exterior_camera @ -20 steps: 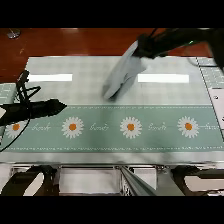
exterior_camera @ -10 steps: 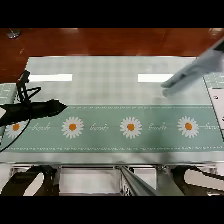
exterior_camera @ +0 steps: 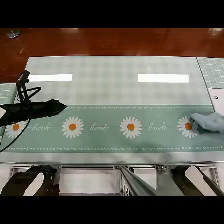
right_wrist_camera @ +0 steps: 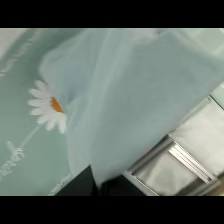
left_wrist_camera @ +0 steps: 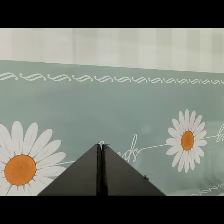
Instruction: Fold the shirts.
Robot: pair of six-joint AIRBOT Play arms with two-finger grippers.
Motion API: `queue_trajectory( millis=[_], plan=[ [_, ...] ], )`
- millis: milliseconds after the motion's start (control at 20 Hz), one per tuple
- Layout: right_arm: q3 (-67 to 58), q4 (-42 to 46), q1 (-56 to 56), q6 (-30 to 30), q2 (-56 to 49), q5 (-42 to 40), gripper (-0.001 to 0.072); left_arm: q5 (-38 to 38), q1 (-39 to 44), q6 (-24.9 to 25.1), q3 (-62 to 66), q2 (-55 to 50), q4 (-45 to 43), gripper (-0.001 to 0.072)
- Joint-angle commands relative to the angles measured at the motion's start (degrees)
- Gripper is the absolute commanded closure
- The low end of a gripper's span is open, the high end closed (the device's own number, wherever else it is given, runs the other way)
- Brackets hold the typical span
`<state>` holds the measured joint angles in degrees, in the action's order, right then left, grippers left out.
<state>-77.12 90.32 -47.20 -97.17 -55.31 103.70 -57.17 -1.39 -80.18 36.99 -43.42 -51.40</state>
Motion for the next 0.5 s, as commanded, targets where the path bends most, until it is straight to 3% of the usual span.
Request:
queue_trajectory(
  millis=[0,50,100,150,200,300,350,450],
  plan=[
    [15.23,10.73,-7.32,-4.83,8.66,-1.62,0.0552,0.20,0.04,0.02,-0.02,-0.04,0.00,0.0679],
    [16.96,12.17,-7.93,-5.97,9.49,-2.34,0.0266,0.20,0.04,0.02,-0.02,-0.04,0.00,0.0679],
    [17.09,12.37,-8.09,-5.51,9.42,-3.65,0.0081,0.24,0.04,0.02,-0.02,-0.04,0.00,0.0679],
    [16.37,11.85,-8.02,-5.42,9.20,-5.05,0.0083,1.14,0.00,0.02,0.00,-0.04,0.00,0.0662],
    [14.86,9.51,-7.98,-5.44,8.68,-6.99,0.0083,2.54,-0.13,0.04,0.46,-0.07,-0.33,0.0588],
    [10.14,-1.90,-7.98,-5.20,7.06,-12.94,0.0093,4.72,-1.97,0.04,4.48,-0.55,-0.66,0.0576],
    [7.76,-11.45,-7.80,-4.76,6.03,-17.03,0.0132,5.35,-3.04,0.07,8.04,-1.27,-0.66,0.0592],
    [4.59,-36.63,-3.69,2.82,3.82,-27.47,0.0648,5.79,-4.42,0.07,18.47,-4.37,-0.55,0.0680]
  ],
)
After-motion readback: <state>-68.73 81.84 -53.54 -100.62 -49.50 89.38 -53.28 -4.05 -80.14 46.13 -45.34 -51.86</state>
